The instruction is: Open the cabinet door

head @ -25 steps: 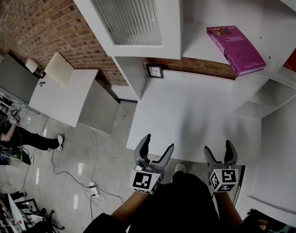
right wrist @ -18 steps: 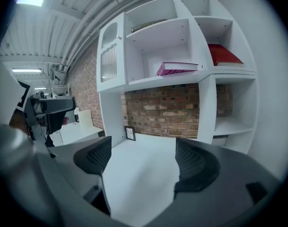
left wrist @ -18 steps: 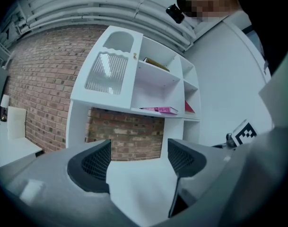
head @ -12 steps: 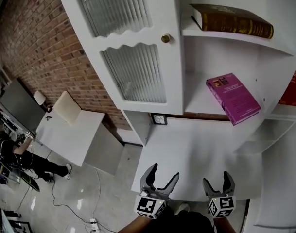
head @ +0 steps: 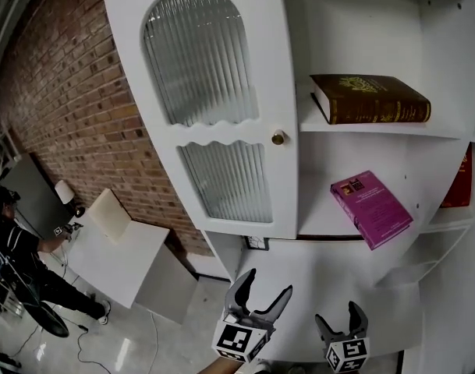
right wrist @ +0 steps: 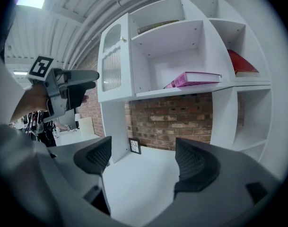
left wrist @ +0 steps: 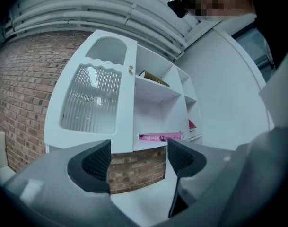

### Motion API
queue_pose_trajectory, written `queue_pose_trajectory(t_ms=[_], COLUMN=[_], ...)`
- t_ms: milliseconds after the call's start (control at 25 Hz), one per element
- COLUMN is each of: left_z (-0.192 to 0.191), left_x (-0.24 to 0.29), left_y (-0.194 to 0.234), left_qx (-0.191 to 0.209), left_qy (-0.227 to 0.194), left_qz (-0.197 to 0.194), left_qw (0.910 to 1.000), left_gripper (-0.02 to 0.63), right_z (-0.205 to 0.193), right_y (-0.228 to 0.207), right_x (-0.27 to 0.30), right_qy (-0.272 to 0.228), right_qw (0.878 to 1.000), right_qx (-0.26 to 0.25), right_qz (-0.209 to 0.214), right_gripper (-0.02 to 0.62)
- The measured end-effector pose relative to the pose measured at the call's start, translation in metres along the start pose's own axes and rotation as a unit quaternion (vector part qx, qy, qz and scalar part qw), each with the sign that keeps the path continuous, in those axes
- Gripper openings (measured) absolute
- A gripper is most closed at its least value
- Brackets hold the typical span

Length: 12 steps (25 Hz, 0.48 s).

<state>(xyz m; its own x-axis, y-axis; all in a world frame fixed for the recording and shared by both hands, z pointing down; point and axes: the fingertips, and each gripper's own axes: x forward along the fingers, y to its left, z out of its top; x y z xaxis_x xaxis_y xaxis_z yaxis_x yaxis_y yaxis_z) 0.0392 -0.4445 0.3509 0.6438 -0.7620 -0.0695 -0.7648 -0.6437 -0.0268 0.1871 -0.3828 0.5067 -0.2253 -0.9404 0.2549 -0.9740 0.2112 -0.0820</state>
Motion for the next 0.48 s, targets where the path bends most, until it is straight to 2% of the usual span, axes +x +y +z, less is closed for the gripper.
queue_pose_trajectory(t_ms=[80, 280, 480], left_z=[0.017, 0.069, 0.112], left_x=[0.008, 0.027, 0.043], left_y=[0.004, 0.012, 0.018], left_qx=[-0.001, 0.029, 0.026], left_qy=[-0.009, -0.052, -0.082], left_qz=[-0.007, -0.022, -0.034], left_qw=[0.9999, 0.998, 0.9957], left_gripper=[0.357, 0.357, 0.357], right_z=[0.007, 0.028, 0.044], right_y=[0.004, 0.011, 0.019], right_x=[0.006, 0.021, 0.033], right_qy=[-0.006, -0.022, -0.037], right_qw=[1.0, 1.0, 0.999], right_qx=[-0.001, -0.002, -0.004], right_qz=[0.003, 0.004, 0.008], right_gripper=[0.405, 0.405, 0.405])
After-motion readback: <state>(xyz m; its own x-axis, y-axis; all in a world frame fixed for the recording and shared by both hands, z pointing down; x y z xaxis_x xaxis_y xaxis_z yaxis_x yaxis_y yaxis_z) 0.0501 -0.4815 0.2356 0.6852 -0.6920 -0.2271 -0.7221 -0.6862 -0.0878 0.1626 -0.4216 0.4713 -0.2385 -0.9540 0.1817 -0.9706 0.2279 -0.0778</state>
